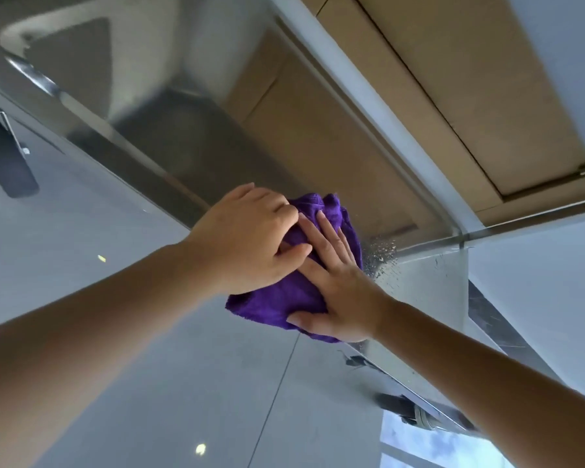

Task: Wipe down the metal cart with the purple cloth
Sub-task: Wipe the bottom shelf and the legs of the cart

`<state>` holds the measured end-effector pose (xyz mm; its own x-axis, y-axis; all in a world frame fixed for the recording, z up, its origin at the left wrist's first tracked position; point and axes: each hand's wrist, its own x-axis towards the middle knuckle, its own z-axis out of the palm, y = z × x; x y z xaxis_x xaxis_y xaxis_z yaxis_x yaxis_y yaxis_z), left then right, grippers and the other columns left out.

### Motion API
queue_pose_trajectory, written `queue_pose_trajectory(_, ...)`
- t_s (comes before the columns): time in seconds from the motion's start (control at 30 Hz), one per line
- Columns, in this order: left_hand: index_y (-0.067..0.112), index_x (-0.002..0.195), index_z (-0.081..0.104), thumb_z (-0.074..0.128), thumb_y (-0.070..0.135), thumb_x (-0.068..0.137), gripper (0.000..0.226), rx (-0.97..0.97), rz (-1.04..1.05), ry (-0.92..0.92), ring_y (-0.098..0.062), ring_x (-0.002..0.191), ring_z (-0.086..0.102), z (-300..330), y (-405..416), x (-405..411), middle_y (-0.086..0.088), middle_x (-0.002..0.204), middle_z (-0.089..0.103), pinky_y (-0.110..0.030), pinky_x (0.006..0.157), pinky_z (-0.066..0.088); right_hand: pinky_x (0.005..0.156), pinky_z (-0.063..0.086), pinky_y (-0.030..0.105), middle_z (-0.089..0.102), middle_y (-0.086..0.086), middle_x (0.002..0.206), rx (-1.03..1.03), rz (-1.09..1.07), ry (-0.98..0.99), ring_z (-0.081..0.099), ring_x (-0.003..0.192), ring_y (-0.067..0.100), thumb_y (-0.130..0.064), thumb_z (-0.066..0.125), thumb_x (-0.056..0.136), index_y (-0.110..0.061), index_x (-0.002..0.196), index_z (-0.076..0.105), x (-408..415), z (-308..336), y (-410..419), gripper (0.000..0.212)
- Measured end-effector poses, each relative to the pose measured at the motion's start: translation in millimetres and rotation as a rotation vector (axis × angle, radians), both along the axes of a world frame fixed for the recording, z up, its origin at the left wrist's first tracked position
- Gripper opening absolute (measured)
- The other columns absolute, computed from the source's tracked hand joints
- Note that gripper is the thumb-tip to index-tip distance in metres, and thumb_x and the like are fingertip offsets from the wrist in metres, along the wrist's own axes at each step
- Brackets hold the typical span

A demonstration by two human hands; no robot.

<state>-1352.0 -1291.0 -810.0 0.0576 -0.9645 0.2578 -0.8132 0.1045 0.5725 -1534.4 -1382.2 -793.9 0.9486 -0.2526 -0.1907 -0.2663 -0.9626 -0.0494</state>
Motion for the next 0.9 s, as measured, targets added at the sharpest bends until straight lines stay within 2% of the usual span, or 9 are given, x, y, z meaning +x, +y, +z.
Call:
queue_pose_trajectory(0.07, 0.012, 0.093, 0.067, 0.028, 0.055, 0.082, 0.059, 0.004, -0.048, -0.058, -0.024, 0.104, 0.06, -2.1, 4.0, 3.6, -0.004, 0.104, 0.066, -0.04, 0.102, 0.036, 0.111, 0.013, 0.063, 0.004, 0.009, 0.155, -0.016, 0.127, 0.037, -0.003, 0.144, 0.039, -0.072, 0.02, 0.087, -0.034, 0.144, 0.01, -5.9, 0.6, -17.9, 0.069)
queue_pose_trajectory(0.13, 0.014, 0.096, 0.067, 0.024, 0.06, 0.083, 0.064, 0.042, -0.072, -0.073, -0.02, 0.11, 0.057, -1.2, 5.4, 6.1, -0.002, 0.111, 0.064, -0.037, 0.105, 0.032, 0.107, 0.02, 0.066, 0.008, 0.012, 0.154, -0.033, 0.228, 0.061, 0.003, 0.142, 0.043, -0.07, 0.012, 0.089, -0.033, 0.144, 0.012, -9.1, 1.8, -39.1, 0.067)
queue_pose_trajectory(0.23, 0.015, 0.098, 0.067, 0.022, 0.061, 0.083, 0.066, 0.064, -0.043, -0.09, -0.021, 0.106, 0.057, -0.8, 1.9, 2.0, -0.001, 0.109, 0.063, -0.039, 0.104, 0.033, 0.105, 0.025, 0.065, 0.015, 0.015, 0.151, -0.071, 0.324, 0.042, 0.01, 0.14, 0.046, -0.066, 0.013, 0.091, -0.039, 0.148, 0.007, -8.2, 2.6, -64.8, 0.063)
queue_pose_trajectory(0.33, 0.012, 0.099, 0.064, 0.022, 0.054, 0.084, 0.062, 0.049, 0.022, -0.134, -0.027, 0.096, 0.058, 5.6, -2.7, -6.9, -0.006, 0.102, 0.063, -0.043, 0.096, 0.039, 0.107, 0.026, 0.062, 0.018, 0.018, 0.149, -0.09, 0.313, 0.028, 0.015, 0.139, 0.047, -0.065, 0.014, 0.092, -0.035, 0.15, 0.005, -9.2, 2.8, -87.6, 0.066)
queue_pose_trajectory(0.47, 0.014, 0.12, 0.047, 0.029, 0.045, 0.094, 0.045, 0.177, 0.061, -0.21, -0.025, 0.112, 0.043, 15.4, -14.5, -21.3, -0.005, 0.124, 0.046, -0.042, 0.105, 0.025, 0.108, 0.025, 0.061, 0.017, 0.02, 0.149, -0.13, 0.229, 0.062, 0.016, 0.139, 0.047, -0.066, 0.011, 0.091, -0.033, 0.15, 0.005, -9.0, 5.0, -107.7, 0.068)
queue_pose_trajectory(0.63, 0.007, 0.14, 0.027, 0.03, 0.038, 0.095, 0.055, 0.193, 0.073, -0.231, -0.026, 0.138, 0.022, 12.4, -25.8, -34.3, -0.011, 0.147, 0.029, -0.044, 0.114, 0.01, 0.11, 0.025, 0.058, 0.016, 0.019, 0.15, -0.188, 0.156, 0.113, 0.017, 0.139, 0.044, -0.068, 0.008, 0.09, -0.023, 0.145, 0.015, -9.6, 7.4, -124.6, 0.071)
queue_pose_trajectory(0.7, 0.003, 0.138, 0.035, 0.032, 0.036, 0.093, 0.056, 0.153, 0.099, -0.236, -0.029, 0.138, 0.026, 7.5, -22.0, -38.9, -0.015, 0.145, 0.035, -0.046, 0.114, 0.012, 0.109, 0.026, 0.058, 0.017, 0.019, 0.15, -0.204, 0.119, 0.108, 0.019, 0.138, 0.045, -0.067, 0.007, 0.09, -0.021, 0.145, 0.015, -8.6, 7.9, -129.3, 0.072)
queue_pose_trajectory(0.8, -0.001, 0.116, 0.061, 0.034, 0.039, 0.08, 0.06, 0.096, 0.109, -0.234, -0.035, 0.118, 0.052, 1.0, -15.2, -40.7, -0.021, 0.121, 0.059, -0.049, 0.108, 0.03, 0.107, 0.028, 0.06, 0.021, 0.024, 0.15, -0.205, 0.035, 0.137, 0.024, 0.136, 0.047, -0.068, 0.007, 0.09, -0.022, 0.145, 0.015, -6.3, 9.5, -135.5, 0.073)
queue_pose_trajectory(0.9, -0.001, 0.107, 0.065, 0.032, 0.04, 0.076, 0.062, 0.087, 0.101, -0.211, -0.036, 0.111, 0.057, -1.4, -15.3, -40.5, -0.022, 0.115, 0.062, -0.049, 0.104, 0.035, 0.105, 0.029, 0.063, 0.024, 0.026, 0.149, -0.197, -0.103, 0.198, 0.026, 0.135, 0.048, -0.071, 0.007, 0.089, -0.024, 0.146, 0.015, -4.9, 9.9, -142.4, 0.075)
